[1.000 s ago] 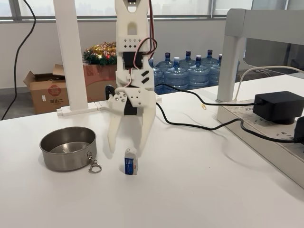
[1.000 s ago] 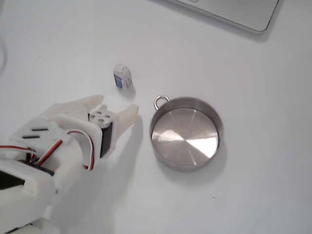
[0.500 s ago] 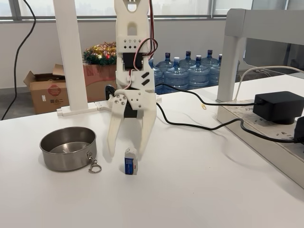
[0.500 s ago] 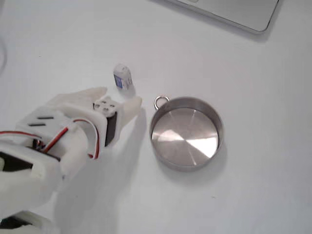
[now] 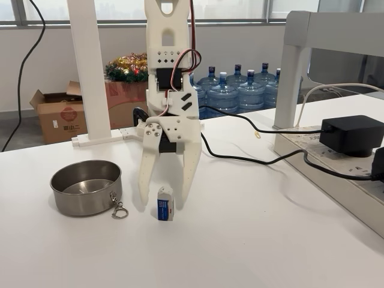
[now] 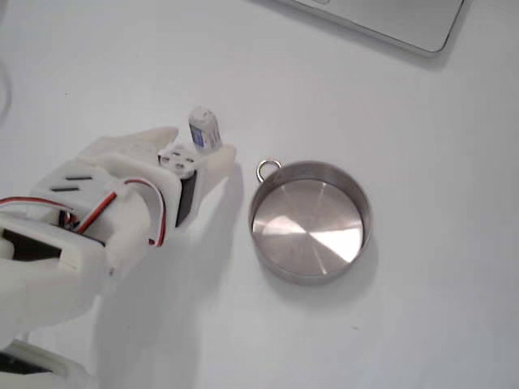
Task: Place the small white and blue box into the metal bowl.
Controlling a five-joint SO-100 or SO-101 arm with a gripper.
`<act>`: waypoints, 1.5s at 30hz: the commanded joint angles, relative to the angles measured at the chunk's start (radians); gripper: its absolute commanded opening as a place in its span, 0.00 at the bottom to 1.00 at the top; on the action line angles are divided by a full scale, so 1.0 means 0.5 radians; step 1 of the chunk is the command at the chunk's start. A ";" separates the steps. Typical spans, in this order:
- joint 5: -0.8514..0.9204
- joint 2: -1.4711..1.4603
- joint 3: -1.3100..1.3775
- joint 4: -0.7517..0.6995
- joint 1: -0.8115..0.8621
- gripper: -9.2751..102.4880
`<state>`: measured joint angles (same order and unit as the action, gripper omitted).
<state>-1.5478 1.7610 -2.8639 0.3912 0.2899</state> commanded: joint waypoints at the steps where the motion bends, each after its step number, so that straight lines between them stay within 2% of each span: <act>1: -0.006 -0.012 0.083 0.034 -0.003 0.31; 15: -0.009 -0.169 0.258 0.034 -0.003 0.31; 41: -0.025 -0.209 0.273 0.034 -0.003 0.29; 45: -0.009 -0.209 0.273 0.034 -0.003 0.24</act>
<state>-1.5478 1.6582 -2.7550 0.3912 0.2899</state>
